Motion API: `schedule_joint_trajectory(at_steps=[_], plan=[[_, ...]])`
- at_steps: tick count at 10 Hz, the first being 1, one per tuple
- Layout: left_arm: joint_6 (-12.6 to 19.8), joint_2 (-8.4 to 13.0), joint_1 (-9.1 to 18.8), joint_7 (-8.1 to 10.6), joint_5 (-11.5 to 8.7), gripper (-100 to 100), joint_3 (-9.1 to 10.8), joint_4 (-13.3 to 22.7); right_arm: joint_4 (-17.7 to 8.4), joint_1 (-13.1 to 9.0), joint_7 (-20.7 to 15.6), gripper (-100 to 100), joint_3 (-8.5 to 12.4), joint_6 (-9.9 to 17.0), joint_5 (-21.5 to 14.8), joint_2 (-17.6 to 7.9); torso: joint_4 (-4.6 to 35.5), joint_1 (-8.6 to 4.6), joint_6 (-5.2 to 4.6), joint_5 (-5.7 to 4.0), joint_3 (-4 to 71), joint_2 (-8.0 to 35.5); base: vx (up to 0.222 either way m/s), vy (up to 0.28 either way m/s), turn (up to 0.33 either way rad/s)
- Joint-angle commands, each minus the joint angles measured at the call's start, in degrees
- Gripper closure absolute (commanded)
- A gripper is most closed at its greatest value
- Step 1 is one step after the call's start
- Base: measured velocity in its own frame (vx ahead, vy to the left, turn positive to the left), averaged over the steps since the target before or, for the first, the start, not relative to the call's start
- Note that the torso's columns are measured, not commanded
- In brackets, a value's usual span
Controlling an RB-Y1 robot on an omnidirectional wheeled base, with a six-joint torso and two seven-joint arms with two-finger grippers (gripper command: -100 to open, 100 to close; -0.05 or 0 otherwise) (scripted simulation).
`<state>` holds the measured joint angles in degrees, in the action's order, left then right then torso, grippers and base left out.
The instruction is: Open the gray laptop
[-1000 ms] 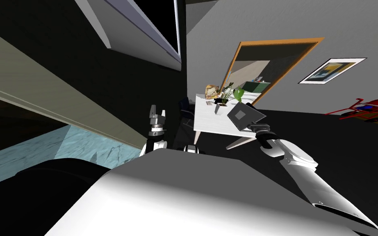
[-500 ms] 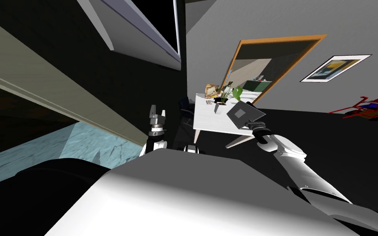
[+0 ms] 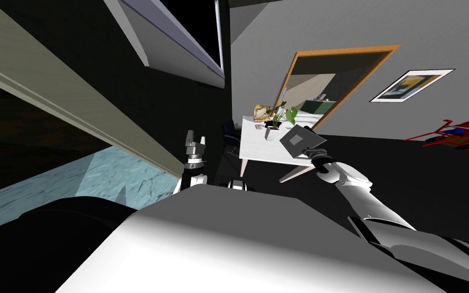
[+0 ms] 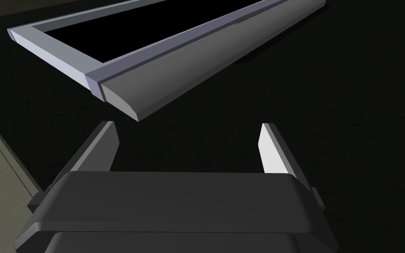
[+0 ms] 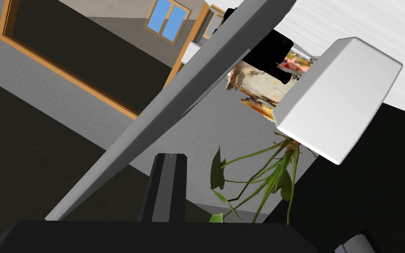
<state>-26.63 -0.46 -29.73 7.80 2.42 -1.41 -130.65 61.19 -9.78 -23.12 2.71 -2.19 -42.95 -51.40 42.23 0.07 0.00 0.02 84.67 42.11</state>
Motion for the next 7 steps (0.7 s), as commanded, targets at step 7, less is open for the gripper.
schedule_joint_trajectory(at_steps=[7], plan=[[0.0, 0.0, 0.0, 0.0, 0.0, 0, 0.0, 0.0, -15.4, -14.8, 6.4, 100, -10.0, -3.0, 0.4, -2.7, 0.1, -0.03, -0.01, -0.01, -0.1, 0.2, -0.064, -0.017, -0.001]])
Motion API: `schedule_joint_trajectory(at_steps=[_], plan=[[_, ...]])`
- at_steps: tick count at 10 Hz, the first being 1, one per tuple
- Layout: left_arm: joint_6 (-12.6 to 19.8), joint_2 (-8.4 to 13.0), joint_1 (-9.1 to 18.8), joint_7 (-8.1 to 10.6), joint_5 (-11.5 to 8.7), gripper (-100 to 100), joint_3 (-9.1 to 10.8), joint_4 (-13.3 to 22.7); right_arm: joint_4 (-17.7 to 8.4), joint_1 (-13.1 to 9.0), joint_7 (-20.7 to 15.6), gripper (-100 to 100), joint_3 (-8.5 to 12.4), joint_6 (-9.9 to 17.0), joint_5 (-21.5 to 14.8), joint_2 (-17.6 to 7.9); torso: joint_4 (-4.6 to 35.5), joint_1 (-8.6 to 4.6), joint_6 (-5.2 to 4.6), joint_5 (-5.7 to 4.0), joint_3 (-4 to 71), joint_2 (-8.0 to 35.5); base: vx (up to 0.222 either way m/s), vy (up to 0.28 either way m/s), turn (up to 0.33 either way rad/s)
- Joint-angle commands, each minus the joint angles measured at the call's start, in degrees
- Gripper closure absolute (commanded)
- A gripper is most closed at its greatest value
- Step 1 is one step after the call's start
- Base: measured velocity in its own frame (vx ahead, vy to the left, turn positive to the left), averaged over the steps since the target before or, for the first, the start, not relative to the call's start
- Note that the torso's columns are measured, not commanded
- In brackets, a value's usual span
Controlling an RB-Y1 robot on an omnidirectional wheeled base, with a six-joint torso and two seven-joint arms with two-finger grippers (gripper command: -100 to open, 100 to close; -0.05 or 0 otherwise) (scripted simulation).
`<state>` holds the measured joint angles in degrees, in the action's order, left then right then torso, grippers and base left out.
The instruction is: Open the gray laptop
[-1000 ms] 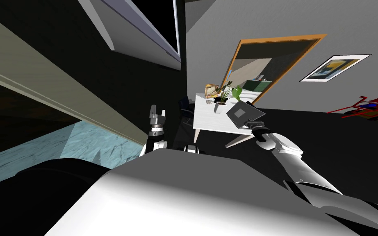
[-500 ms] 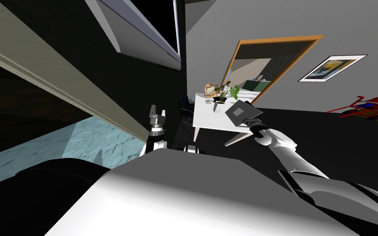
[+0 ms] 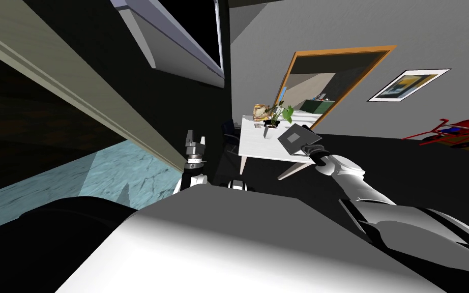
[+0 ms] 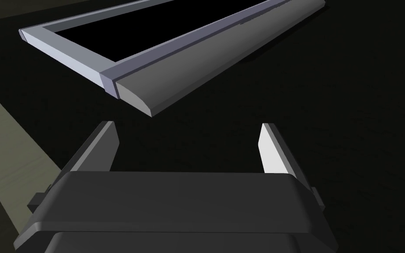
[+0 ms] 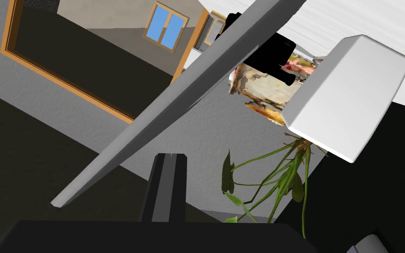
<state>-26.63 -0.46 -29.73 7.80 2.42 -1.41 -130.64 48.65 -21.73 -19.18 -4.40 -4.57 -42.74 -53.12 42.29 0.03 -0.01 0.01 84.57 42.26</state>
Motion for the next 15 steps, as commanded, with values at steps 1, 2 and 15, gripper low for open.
schedule_joint_trajectory(at_steps=[1, 2, 15], plan=[[0.0, 0.0, 0.0, 0.0, 0.0, 0, 0.0, 0.0, -4.1, -4.4, 2.4, 100, -4.1, -0.6, 0.2, -1.0, 0.0, 0.02, 0.01, 0.01, 0.0, 0.0, -0.098, -0.02, -0.002], [0.0, 0.0, 0.0, 0.0, 0.0, 0, 0.0, 0.0, -5.7, -6.2, 2.4, 100, -4.1, -0.6, 0.2, -1.0, 0.0, -0.03, 0.01, -0.01, 0.0, 0.1, -0.053, -0.014, 0.002], [0.0, 0.0, 0.0, 0.0, 0.0, 0, 0.0, 0.0, -10.8, -12.8, -3.3, -100, -11.4, 1.2, -9.4, -4.2, 0.0, -0.02, 0.01, 0.0, 0.0, 0.0, -0.023, -0.028, 0.025]])
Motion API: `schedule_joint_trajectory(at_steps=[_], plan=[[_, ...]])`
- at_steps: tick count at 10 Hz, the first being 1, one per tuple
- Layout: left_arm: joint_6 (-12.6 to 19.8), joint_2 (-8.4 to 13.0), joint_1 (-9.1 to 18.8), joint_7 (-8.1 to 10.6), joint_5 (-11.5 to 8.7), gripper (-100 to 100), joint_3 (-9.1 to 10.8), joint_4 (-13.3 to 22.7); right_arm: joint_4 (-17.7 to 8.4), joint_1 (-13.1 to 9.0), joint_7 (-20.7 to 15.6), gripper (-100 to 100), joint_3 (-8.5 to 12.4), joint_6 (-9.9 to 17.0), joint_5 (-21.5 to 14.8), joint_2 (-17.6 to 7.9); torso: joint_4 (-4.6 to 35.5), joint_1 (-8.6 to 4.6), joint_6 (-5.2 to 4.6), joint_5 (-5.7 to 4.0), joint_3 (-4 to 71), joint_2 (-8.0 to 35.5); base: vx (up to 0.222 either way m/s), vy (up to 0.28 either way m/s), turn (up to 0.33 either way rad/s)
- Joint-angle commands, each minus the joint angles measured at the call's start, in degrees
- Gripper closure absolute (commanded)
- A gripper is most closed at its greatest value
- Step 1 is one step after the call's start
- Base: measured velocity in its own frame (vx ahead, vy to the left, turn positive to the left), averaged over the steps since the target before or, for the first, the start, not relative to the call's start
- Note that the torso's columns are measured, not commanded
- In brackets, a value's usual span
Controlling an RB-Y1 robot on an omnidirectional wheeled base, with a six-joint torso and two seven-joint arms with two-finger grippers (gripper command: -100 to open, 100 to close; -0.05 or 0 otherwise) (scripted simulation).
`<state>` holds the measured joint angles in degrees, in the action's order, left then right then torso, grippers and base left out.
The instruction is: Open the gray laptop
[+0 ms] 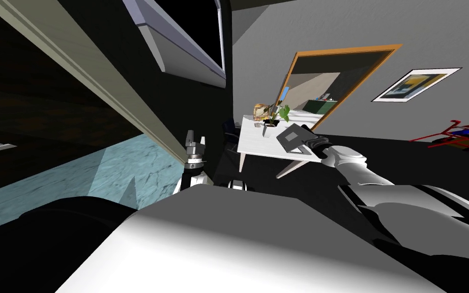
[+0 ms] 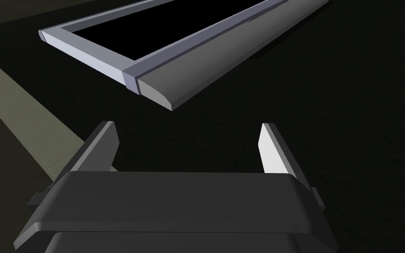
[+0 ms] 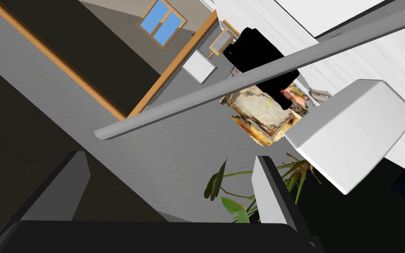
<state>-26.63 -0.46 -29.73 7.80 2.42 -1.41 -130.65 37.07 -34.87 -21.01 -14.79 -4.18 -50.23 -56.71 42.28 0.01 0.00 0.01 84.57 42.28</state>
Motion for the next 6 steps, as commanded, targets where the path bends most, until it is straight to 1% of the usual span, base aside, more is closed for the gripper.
schedule_joint_trajectory(at_steps=[1, 2, 6], plan=[[0.0, 0.0, 0.0, 0.0, 0.0, 0, 0.0, 0.0, 1.1, 0.5, -2.1, -100, -1.4, 1.1, -2.8, -0.9, 0.0, -0.01, 0.0, -0.01, 0.0, 0.0, -0.011, -0.035, 0.036], [0.0, 0.0, 0.0, 0.0, 0.0, 0, 0.0, 0.0, 1.8, 0.7, -3.4, -100, -2.2, 1.8, -4.5, -1.4, 0.0, 0.02, 0.0, 0.0, 0.0, 0.0, -0.008, -0.034, 0.054], [0.0, 0.0, 0.0, 0.0, 0.0, 0, 0.0, 0.0, 3.3, 1.6, -6.7, -100, -4.4, 3.5, -8.9, -2.5, 0.0, -0.01, -0.01, -0.01, 0.0, 0.0, -0.012, -0.042, 0.042]])
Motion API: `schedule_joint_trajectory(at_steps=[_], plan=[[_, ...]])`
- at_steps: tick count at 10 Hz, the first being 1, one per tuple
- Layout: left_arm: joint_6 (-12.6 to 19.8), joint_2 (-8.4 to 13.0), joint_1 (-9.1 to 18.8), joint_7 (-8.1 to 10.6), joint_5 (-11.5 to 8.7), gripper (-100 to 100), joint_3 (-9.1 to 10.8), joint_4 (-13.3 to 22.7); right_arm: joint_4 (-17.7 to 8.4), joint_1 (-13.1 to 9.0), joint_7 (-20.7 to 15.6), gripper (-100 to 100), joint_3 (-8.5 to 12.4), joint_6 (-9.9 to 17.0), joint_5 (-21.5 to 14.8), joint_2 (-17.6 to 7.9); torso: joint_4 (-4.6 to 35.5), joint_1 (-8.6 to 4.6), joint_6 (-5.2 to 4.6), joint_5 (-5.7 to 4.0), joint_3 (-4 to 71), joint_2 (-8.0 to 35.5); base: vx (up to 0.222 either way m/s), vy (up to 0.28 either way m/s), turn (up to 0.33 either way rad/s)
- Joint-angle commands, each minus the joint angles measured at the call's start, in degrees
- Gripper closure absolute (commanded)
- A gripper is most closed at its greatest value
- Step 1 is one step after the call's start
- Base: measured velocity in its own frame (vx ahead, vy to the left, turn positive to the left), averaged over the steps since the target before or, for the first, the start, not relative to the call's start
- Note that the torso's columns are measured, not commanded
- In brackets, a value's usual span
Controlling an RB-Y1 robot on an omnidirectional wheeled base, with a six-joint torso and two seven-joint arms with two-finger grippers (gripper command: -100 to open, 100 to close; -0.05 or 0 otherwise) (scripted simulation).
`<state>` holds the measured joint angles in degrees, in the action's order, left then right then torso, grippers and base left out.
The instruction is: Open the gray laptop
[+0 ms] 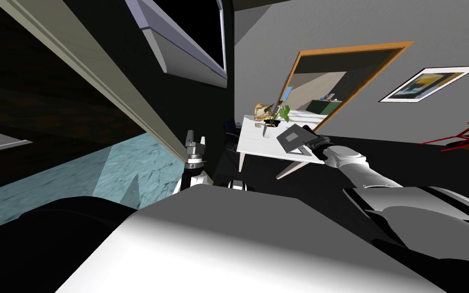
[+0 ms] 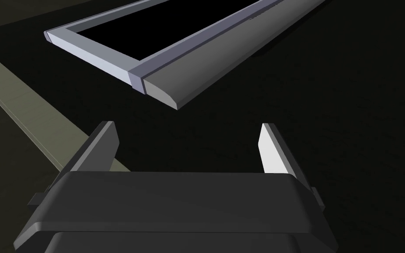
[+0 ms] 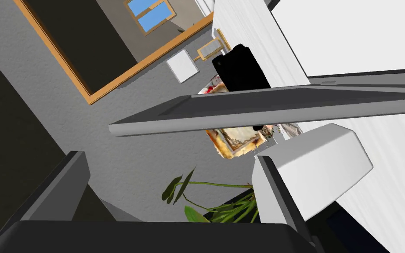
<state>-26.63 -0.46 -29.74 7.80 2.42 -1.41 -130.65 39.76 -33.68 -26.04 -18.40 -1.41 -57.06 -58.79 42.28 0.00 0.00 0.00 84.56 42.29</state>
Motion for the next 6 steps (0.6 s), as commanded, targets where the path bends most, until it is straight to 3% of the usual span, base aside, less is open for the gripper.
schedule_joint_trajectory(at_steps=[1, 6], plan=[[0.0, 0.0, 0.0, 0.0, 0.0, 0, 0.0, 0.0, 1.1, 0.6, -2.7, -100, -1.4, 1.2, -3.4, -0.9, 0.0, 0.01, 0.0, 0.01, 0.0, 0.0, -0.014, -0.036, 0.048], [0.0, 0.0, 0.0, 0.0, 0.0, 0, 0.0, 0.0, 3.2, 1.4, -6.8, -100, -4.1, 3.3, -9.0, -2.5, 0.0, -0.09, -0.05, -0.02, 0.0, -0.1, -0.014, -0.039, 0.043]])
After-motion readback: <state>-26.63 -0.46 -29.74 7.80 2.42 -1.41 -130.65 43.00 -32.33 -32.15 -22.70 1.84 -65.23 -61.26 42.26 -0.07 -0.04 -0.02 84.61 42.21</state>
